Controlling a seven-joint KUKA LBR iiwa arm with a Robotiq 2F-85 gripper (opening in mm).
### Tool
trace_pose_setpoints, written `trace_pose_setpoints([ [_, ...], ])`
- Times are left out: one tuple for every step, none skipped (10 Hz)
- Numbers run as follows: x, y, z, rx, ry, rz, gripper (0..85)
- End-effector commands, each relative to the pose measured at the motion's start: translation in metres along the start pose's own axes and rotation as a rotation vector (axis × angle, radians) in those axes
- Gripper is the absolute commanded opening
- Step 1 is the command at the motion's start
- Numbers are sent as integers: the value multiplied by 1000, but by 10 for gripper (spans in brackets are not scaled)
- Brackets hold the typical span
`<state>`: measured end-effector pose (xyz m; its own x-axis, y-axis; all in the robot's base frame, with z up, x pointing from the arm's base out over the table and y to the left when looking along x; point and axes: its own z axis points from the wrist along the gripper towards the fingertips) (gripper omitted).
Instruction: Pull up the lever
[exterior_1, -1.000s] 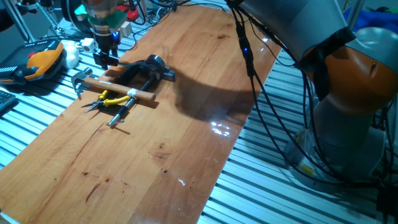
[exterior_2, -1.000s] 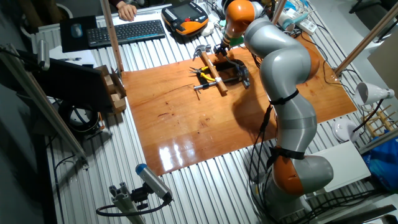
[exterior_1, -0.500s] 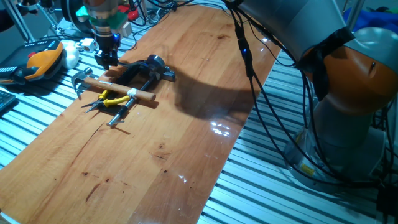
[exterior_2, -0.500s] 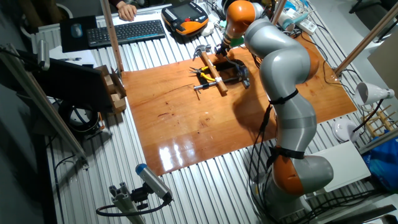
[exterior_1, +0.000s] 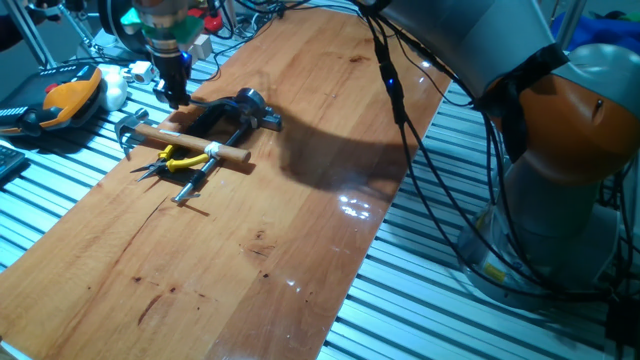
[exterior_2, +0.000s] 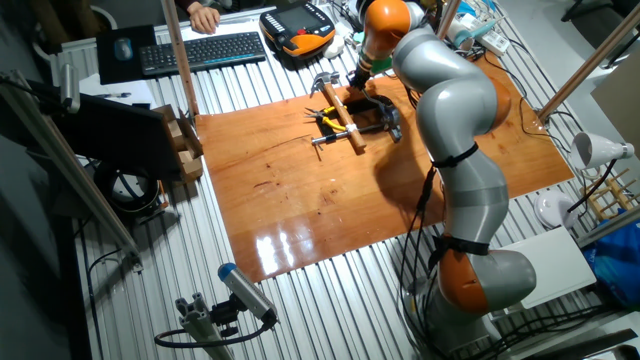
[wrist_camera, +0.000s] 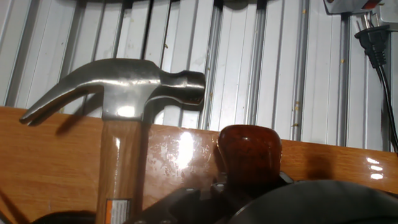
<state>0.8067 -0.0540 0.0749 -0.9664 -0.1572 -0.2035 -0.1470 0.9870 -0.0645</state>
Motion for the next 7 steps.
trace_pose_setpoints([
  [0, 0, -2, 1, 2, 0, 0],
  [0, 0, -4, 4, 4, -1, 0],
  [1, 0, -8, 6, 9, 2, 0],
  [1, 0, -12, 10, 13, 2, 0],
  [2, 0, -18, 14, 16, 3, 0],
  [2, 0, -23, 15, 23, 3, 0],
  [2, 1, -28, 17, 26, 2, 0],
])
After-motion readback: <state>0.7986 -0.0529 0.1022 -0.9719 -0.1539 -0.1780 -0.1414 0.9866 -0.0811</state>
